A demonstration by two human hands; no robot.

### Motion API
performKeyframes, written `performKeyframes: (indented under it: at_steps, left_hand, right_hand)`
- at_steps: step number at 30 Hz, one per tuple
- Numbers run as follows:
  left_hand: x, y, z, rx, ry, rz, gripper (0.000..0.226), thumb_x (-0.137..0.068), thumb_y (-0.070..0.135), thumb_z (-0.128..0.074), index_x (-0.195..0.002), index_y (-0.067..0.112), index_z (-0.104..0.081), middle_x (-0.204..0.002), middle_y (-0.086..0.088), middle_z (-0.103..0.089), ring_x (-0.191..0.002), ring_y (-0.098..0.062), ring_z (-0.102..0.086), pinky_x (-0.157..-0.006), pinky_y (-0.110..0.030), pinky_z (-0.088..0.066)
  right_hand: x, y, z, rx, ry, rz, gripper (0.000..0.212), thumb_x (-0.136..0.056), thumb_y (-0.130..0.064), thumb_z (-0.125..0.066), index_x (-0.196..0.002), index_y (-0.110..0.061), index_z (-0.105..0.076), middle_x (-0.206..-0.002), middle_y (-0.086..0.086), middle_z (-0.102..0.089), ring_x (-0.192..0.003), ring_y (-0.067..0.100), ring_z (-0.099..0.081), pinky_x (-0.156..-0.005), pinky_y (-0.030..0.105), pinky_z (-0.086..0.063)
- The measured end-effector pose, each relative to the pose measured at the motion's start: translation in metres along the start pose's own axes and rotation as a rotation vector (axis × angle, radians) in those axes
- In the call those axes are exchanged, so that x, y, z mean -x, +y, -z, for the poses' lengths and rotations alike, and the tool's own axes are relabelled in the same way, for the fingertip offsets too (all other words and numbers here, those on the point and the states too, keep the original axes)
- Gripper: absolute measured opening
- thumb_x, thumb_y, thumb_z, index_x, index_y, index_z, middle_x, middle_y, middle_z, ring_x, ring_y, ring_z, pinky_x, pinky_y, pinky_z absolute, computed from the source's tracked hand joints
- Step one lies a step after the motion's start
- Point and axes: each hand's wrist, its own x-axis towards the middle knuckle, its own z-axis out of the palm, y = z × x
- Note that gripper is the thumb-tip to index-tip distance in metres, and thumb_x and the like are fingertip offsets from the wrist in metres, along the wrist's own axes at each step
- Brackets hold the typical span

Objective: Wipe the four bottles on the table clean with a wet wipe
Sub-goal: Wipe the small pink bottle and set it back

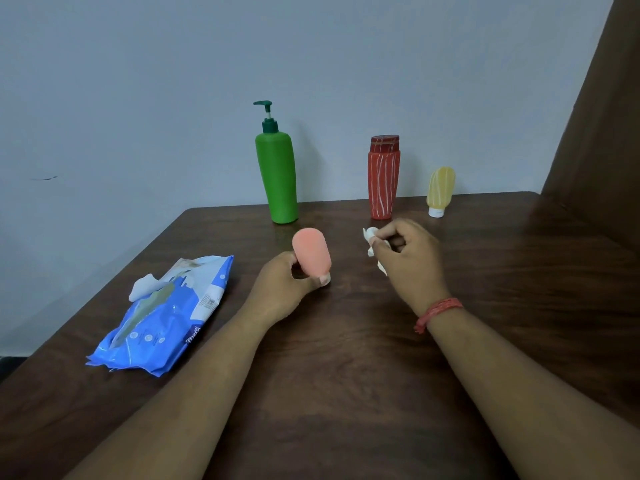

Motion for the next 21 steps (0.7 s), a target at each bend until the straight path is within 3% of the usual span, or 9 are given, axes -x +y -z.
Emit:
performKeyframes:
  at_steps: [4, 10, 16, 21]
  left_hand:
    - [-0.006, 0.0, -0.004, -0.02, -0.03, -0.024, 0.048, -0.08, 0.038, -0.083, -0.121, 0.024, -0.063, -0.111, 0.008, -0.07, -0.101, -0.007, -0.064, -0.078, -0.016, -0.047]
    - [-0.012, -0.004, -0.011, -0.122, -0.001, -0.055, 0.064, -0.078, 0.046, -0.082, -0.13, 0.021, -0.054, -0.112, 0.009, -0.067, -0.105, -0.009, -0.063, -0.096, -0.039, -0.052]
    - [-0.011, -0.003, -0.019, -0.304, 0.073, -0.024, 0.083, -0.064, 0.066, -0.081, -0.125, 0.022, -0.047, -0.113, 0.006, -0.062, -0.108, -0.017, -0.053, -0.089, -0.038, -0.049]
    - [-0.016, -0.002, -0.024, -0.301, 0.145, -0.006, 0.07, -0.07, 0.059, -0.081, -0.116, 0.02, -0.047, -0.104, 0.006, -0.062, -0.106, -0.02, -0.058, -0.091, -0.042, -0.048]
  right_hand:
    - [-0.004, 0.005, -0.003, -0.044, 0.005, -0.073, 0.012, -0.088, -0.022, -0.072, -0.078, -0.025, -0.065, -0.086, -0.001, -0.071, -0.081, 0.018, -0.069, -0.069, 0.044, -0.061]
    - [-0.004, 0.007, -0.003, -0.087, -0.011, -0.169, 0.011, -0.09, -0.029, -0.072, -0.081, -0.025, -0.066, -0.087, -0.002, -0.073, -0.083, 0.015, -0.07, -0.071, 0.04, -0.062]
    - [-0.004, 0.001, 0.004, -0.202, 0.029, -0.238, 0.013, -0.09, -0.028, -0.073, -0.082, -0.019, -0.068, -0.081, -0.002, -0.075, -0.077, 0.011, -0.072, -0.063, 0.027, -0.055]
    - [-0.005, 0.0, 0.003, -0.205, 0.034, -0.253, 0.013, -0.089, -0.032, -0.073, -0.085, -0.021, -0.068, -0.089, -0.003, -0.074, -0.084, 0.012, -0.071, -0.07, 0.031, -0.059]
